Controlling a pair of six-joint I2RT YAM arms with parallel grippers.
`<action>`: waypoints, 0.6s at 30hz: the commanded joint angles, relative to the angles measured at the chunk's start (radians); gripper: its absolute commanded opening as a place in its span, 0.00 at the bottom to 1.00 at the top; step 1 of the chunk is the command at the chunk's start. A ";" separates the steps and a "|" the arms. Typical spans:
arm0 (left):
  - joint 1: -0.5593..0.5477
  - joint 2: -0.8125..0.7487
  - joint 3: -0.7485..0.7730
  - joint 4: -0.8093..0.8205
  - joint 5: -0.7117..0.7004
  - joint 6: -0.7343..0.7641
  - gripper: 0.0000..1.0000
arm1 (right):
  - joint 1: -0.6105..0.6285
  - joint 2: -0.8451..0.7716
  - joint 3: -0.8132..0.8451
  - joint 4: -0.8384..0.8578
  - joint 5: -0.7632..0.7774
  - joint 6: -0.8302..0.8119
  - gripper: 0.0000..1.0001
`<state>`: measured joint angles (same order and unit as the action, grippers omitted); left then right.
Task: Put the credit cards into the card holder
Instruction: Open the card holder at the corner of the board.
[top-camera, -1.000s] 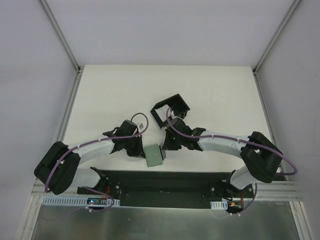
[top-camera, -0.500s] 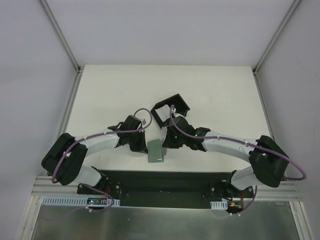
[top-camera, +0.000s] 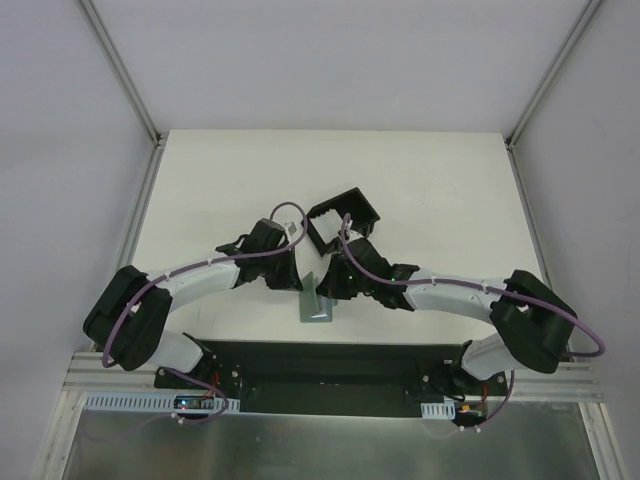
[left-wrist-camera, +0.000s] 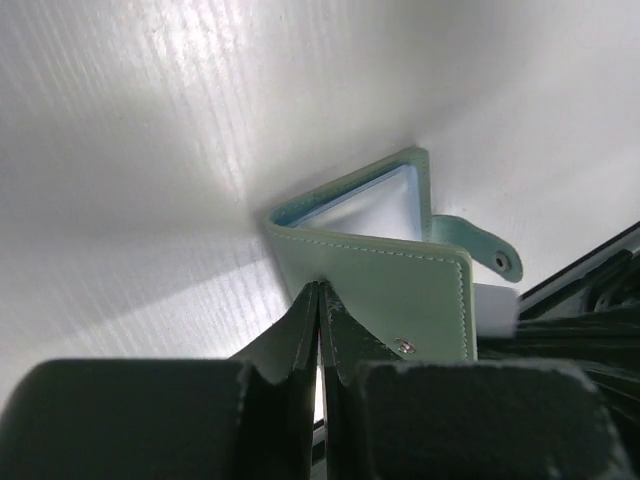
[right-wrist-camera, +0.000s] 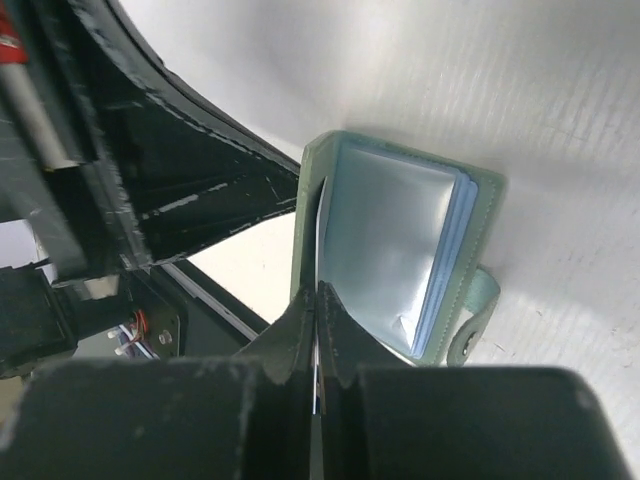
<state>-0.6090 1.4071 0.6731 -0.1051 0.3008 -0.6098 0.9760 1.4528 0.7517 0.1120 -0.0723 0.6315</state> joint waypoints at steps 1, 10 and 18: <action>0.006 0.001 0.033 0.030 -0.022 0.008 0.00 | 0.006 0.062 -0.053 0.208 -0.053 0.112 0.01; 0.048 -0.054 -0.052 0.070 -0.003 -0.025 0.02 | 0.012 0.164 -0.083 0.335 -0.041 0.186 0.00; 0.051 -0.175 -0.053 0.051 0.081 -0.027 0.42 | 0.016 0.195 -0.069 0.270 -0.004 0.189 0.00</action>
<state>-0.5613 1.3117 0.6125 -0.0563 0.3233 -0.6239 0.9852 1.6325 0.6495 0.4126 -0.1169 0.8146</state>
